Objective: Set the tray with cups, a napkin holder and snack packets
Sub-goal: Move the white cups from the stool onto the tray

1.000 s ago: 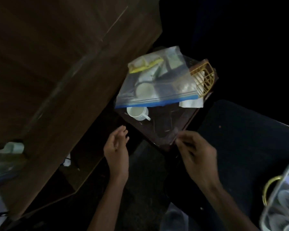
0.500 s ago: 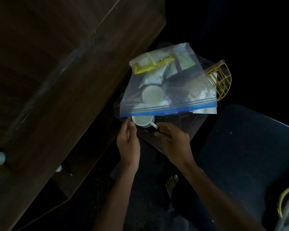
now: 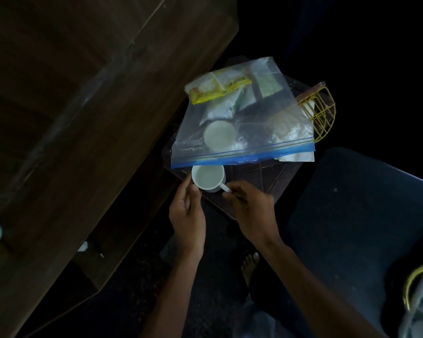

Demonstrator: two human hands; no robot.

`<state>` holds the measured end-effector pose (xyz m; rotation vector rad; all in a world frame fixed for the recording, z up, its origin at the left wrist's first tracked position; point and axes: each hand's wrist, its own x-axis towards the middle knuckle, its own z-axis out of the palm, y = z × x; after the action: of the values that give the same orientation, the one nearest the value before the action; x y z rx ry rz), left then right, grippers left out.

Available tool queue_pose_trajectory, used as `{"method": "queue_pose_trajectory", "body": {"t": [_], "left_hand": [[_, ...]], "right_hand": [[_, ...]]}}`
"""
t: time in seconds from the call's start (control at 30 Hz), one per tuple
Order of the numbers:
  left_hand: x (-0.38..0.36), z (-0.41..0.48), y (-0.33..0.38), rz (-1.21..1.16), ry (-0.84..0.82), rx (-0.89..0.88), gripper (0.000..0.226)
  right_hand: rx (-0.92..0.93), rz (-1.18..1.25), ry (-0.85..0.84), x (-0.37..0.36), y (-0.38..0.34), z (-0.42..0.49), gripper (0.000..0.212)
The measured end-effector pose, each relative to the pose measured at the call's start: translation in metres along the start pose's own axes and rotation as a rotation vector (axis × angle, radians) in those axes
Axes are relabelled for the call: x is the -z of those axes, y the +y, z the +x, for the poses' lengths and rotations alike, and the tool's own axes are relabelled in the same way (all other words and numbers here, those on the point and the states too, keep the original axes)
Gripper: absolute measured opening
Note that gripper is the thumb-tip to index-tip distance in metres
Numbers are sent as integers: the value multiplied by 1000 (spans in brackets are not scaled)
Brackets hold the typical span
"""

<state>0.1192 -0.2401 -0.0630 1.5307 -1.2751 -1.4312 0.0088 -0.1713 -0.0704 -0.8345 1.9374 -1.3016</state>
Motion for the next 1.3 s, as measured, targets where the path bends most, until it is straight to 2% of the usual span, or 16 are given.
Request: {"method": "queue_pose_trajectory", "body": {"t": [0.3,0.63,0.9,1.03,1.3], "left_hand": [[-8,-49,-5,-10,-7,13,31],[-43,-133,-10,15,-67,2,27],[-87,-207,-3,69,-304,-35,18],[-115,-262,-8,151,-463,-54,31],[-179,-374,-16,152,-655,-55,27]], "right_hand": [[0,-4,46,29,17,-37,18],[-33,77,143,105,32,-94,15],[-106,-7,292,193,48,-174,13],[-150,-103,365,250,58,-226,12],[-194,-172,512,348,87,-313,24]]}}
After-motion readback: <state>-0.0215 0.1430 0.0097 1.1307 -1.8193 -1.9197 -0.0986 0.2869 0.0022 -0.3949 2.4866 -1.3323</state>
